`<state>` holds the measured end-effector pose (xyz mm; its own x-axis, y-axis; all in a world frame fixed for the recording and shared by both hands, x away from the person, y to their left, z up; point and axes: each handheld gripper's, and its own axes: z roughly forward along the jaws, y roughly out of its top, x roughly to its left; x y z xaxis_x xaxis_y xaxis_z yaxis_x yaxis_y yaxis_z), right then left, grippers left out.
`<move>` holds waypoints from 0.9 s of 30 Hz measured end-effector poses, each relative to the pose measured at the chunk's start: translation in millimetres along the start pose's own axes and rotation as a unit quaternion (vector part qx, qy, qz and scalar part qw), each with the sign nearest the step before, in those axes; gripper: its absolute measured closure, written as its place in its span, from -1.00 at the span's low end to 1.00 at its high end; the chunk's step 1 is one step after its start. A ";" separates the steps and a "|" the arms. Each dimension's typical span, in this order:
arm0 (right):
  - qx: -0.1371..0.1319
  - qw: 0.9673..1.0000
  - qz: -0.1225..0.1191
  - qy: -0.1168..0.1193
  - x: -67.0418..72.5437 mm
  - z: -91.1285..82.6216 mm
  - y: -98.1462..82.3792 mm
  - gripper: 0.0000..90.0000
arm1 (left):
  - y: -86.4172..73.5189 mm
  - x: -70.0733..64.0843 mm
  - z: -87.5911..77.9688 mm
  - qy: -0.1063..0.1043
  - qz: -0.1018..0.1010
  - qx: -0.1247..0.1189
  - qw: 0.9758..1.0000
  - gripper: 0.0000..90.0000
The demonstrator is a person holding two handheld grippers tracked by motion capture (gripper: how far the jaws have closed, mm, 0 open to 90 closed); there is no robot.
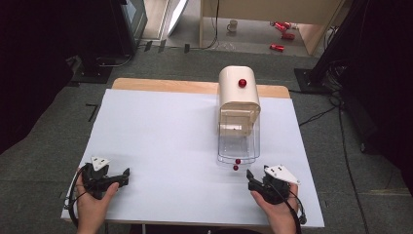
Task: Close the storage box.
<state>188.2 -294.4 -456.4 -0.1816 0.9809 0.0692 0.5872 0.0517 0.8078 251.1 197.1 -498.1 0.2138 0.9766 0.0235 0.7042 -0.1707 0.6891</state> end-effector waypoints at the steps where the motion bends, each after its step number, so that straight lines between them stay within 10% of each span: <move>1: -0.001 1.000 -0.003 0.000 3.4 0.5 1.1 -0.09 | 0.0 -0.1 0.1 0.000 -0.001 0.000 1.000 -0.97; 27: -0.027 0.999 -0.017 0.044 38.3 14.6 11.8 0.41 | 0.1 0.0 0.0 0.000 0.000 0.000 1.000 -0.97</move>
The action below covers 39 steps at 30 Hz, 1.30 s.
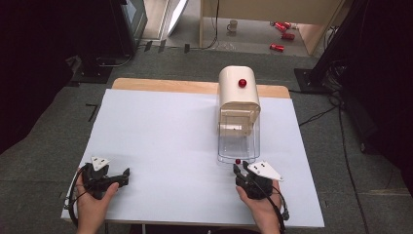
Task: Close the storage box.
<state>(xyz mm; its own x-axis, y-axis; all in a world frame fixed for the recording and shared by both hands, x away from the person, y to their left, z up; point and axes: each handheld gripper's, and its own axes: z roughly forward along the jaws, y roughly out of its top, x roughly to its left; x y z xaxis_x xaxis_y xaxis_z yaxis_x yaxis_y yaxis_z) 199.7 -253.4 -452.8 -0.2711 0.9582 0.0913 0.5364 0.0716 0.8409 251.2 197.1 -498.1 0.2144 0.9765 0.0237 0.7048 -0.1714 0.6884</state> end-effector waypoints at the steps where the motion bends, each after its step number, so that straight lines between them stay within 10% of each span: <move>1: 0.002 1.000 0.000 -0.002 0.8 1.0 -0.1 0.43 | 0.0 -0.1 0.1 0.000 0.000 0.000 1.000 -0.97; 39: -0.017 1.000 0.013 -0.008 6.4 -0.6 9.0 0.71 | -0.1 -0.1 0.0 0.000 0.000 0.000 1.000 -0.97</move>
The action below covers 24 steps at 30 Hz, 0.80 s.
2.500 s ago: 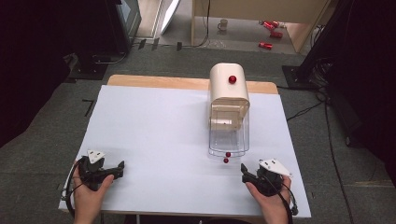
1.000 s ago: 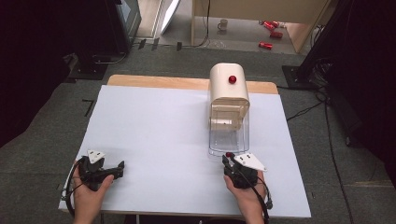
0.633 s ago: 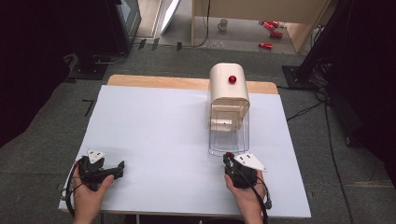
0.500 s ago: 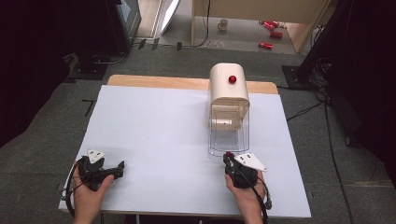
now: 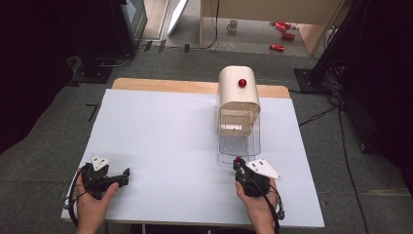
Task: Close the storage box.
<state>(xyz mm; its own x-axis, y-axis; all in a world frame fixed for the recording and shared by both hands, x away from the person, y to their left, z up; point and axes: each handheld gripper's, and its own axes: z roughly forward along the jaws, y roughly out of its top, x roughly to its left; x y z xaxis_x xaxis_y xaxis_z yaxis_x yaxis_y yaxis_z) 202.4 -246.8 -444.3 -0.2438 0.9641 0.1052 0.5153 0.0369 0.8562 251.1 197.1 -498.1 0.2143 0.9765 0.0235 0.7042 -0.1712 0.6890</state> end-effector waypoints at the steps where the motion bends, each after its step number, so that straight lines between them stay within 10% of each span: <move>1: -0.001 1.000 0.002 0.000 0.3 -0.9 1.1 0.72 | 0.0 0.0 0.0 0.000 0.000 0.000 1.000 -0.97; 24: -0.027 1.000 0.007 -0.001 -2.0 -7.1 34.5 0.75 | 0.0 0.0 0.0 0.000 0.000 0.000 1.000 -0.97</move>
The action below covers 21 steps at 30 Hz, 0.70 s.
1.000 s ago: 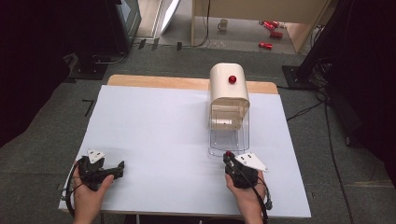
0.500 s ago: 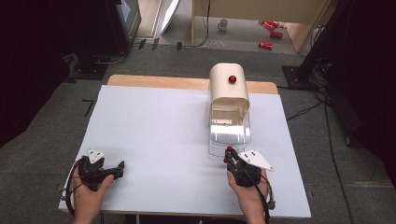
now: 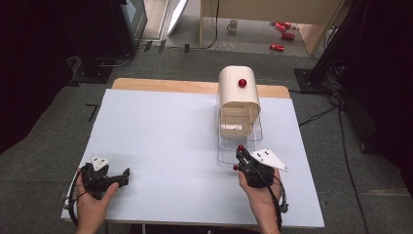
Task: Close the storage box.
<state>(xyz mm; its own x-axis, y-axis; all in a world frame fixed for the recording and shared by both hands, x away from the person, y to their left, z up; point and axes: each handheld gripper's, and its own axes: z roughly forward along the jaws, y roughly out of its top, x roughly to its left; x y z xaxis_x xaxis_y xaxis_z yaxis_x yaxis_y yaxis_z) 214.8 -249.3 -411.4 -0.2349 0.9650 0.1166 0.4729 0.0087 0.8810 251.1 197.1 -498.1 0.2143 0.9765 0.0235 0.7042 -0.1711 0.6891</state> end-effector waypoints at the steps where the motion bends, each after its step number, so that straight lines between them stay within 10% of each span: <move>1: 0.001 1.000 0.001 0.000 0.1 1.2 0.7 0.75 | 0.0 0.0 0.0 0.000 0.000 0.000 1.000 -0.97; 21: 0.013 1.000 0.016 -0.007 -15.3 35.8 24.8 0.76 | 0.0 0.0 0.0 0.000 0.000 0.000 1.000 -0.96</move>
<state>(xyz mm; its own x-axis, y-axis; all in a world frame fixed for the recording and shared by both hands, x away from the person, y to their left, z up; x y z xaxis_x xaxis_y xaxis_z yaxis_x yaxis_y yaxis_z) 260.5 -254.5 -407.7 -0.2078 0.9685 0.1370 0.5023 -0.0146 0.8646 251.1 197.1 -498.1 0.2144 0.9765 0.0233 0.7042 -0.1710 0.6891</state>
